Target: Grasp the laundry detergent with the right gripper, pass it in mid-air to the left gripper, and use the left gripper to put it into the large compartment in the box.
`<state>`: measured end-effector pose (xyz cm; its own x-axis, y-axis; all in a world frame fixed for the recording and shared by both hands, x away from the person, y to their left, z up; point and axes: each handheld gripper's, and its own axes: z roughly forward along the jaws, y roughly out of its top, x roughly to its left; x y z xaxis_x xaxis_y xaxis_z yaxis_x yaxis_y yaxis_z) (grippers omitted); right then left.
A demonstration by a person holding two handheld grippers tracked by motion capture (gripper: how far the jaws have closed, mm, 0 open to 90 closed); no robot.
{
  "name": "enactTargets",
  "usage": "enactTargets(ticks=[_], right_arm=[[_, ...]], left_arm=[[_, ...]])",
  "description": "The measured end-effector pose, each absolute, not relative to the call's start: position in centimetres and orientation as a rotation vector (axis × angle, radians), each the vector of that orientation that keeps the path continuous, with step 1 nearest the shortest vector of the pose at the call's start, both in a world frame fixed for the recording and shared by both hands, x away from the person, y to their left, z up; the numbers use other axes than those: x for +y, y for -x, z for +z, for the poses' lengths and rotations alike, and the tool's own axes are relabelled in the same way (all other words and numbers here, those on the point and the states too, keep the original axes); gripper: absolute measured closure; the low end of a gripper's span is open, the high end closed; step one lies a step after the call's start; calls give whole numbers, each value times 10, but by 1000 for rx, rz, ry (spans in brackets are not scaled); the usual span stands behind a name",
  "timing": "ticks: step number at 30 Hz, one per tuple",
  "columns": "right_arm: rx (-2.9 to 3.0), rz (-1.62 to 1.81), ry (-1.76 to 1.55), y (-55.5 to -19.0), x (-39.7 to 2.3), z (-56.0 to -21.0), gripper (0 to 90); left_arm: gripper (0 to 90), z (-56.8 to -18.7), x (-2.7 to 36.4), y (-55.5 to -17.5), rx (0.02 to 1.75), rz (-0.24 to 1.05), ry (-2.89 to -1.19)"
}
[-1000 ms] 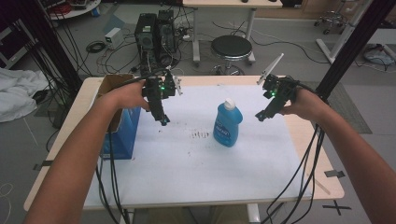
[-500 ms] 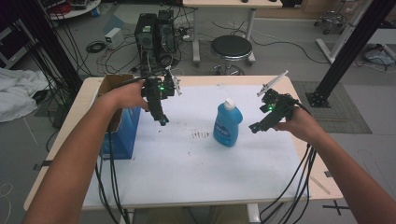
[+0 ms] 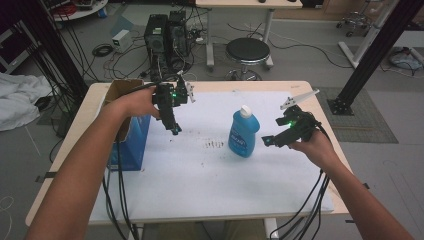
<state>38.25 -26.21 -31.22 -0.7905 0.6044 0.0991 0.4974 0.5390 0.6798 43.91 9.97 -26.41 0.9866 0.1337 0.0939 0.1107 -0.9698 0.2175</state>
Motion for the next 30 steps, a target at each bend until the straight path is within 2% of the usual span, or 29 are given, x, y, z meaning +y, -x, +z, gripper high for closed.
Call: enactTargets(ticks=[16, 30], right_arm=[[2479, 1267, -949, -369, -264, -342, 31], [2412, 1302, -954, -371, -248, -362, 31]], left_arm=[[55, -265, 99, -440, 188, 152, -2915], [55, -268, 100, -441, 187, 144, -2912]])
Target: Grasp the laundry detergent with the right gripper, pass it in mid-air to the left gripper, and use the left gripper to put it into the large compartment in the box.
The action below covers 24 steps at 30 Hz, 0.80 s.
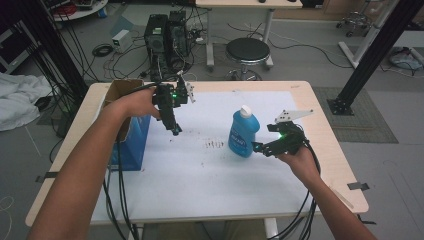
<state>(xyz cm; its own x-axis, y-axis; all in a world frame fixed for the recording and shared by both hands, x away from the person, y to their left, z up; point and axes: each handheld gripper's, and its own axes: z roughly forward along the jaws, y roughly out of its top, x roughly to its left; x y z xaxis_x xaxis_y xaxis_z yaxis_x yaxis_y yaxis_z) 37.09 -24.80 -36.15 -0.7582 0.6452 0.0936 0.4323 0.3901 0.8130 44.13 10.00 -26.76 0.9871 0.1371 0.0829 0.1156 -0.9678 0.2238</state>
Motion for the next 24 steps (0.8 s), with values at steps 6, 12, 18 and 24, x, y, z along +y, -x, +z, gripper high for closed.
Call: enactTargets(ticks=[6, 12, 18, 24], right_arm=[[2388, 1322, -948, -376, -242, -365, 31], [2368, 1350, -936, -380, -236, -369, 32], [2352, 1371, -932, -386, -226, -376, 31], [2326, 1413, -932, -389, -221, -382, 31]], left_arm=[[55, -269, 101, -441, 191, 141, -2915], [55, -270, 102, -441, 196, 138, -2911], [56, -270, 102, -442, 196, 137, -2905], [55, -270, 103, -442, 199, 135, -2905]])
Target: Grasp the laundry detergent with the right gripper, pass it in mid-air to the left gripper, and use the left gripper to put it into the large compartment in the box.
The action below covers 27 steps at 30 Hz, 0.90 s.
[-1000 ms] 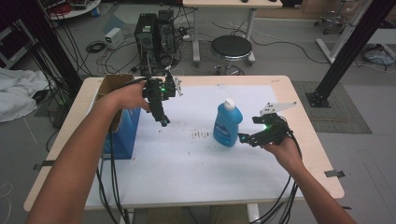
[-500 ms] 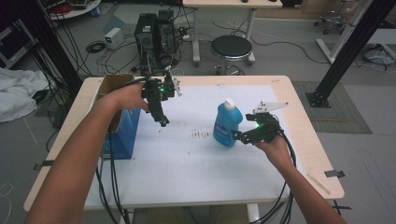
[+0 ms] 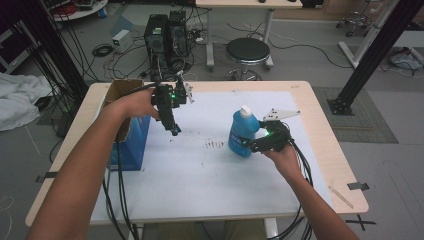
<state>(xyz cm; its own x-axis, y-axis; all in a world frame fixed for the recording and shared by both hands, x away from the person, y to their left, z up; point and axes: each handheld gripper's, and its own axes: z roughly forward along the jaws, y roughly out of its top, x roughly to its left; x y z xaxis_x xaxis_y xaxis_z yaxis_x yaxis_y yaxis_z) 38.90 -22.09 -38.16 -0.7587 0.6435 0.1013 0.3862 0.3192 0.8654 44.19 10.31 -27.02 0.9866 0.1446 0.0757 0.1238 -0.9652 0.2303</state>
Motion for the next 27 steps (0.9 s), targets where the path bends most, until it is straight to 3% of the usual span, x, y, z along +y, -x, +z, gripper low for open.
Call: enactTargets(ticks=[18, 21, 25, 27], right_arm=[[2265, 1462, -920, -392, -207, -401, 59], [2264, 1474, -902, -392, -206, -404, 155], [2255, 1466, -918, -393, -207, -405, 166], [2258, 1470, -893, -392, -206, -405, 247]], left_arm=[[55, -272, 103, -442, 201, 129, -2902], [55, -273, 104, -442, 198, 124, -2901], [55, -272, 104, -442, 194, 122, -2901], [55, -272, 104, -442, 194, 123, -2900]])
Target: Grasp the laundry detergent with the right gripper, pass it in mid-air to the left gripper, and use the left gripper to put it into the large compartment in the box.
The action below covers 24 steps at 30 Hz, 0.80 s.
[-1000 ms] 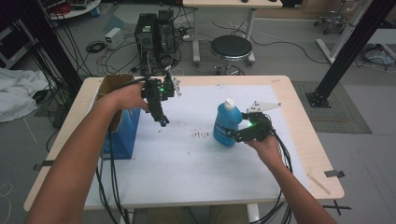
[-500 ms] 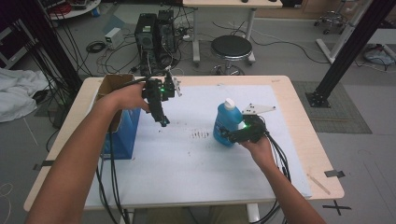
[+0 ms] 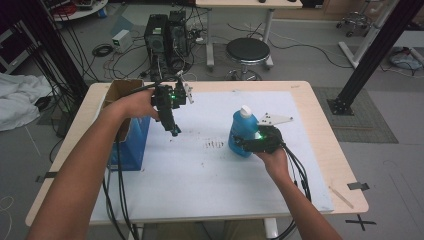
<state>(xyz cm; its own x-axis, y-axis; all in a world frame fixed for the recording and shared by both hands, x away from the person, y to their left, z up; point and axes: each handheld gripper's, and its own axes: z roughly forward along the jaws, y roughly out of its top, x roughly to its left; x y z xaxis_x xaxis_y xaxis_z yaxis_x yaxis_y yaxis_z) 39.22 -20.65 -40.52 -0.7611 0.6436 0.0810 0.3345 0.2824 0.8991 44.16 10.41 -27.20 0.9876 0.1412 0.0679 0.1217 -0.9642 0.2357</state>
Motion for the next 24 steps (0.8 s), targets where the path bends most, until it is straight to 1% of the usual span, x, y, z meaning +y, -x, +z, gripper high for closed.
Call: enactTargets(ticks=[7, 12, 14, 15, 16, 21, 23, 24], right_arm=[[2235, 1462, -925, -393, -206, -407, 248], [2226, 1453, -924, -391, -207, -407, 264], [2224, 1453, -919, -391, -207, -408, 293], [2224, 1453, -919, -391, -207, -408, 293], [2224, 1454, -908, -391, -206, -407, 320], [2221, 1444, -907, -391, -207, -407, 342], [2221, 1454, -903, -391, -207, -407, 373], [2222, 1455, -896, -391, -206, -408, 402]], left_arm=[[55, -272, 104, -442, 196, 124, -2898], [55, -272, 104, -442, 196, 126, -2902], [56, -272, 103, -441, 193, 124, -2899], [55, -272, 103, -441, 193, 124, -2899], [55, -273, 103, -441, 193, 121, -2897], [55, -272, 103, -441, 194, 120, -2901], [55, -273, 103, -441, 194, 118, -2902], [55, -273, 103, -441, 197, 119, -2901]])
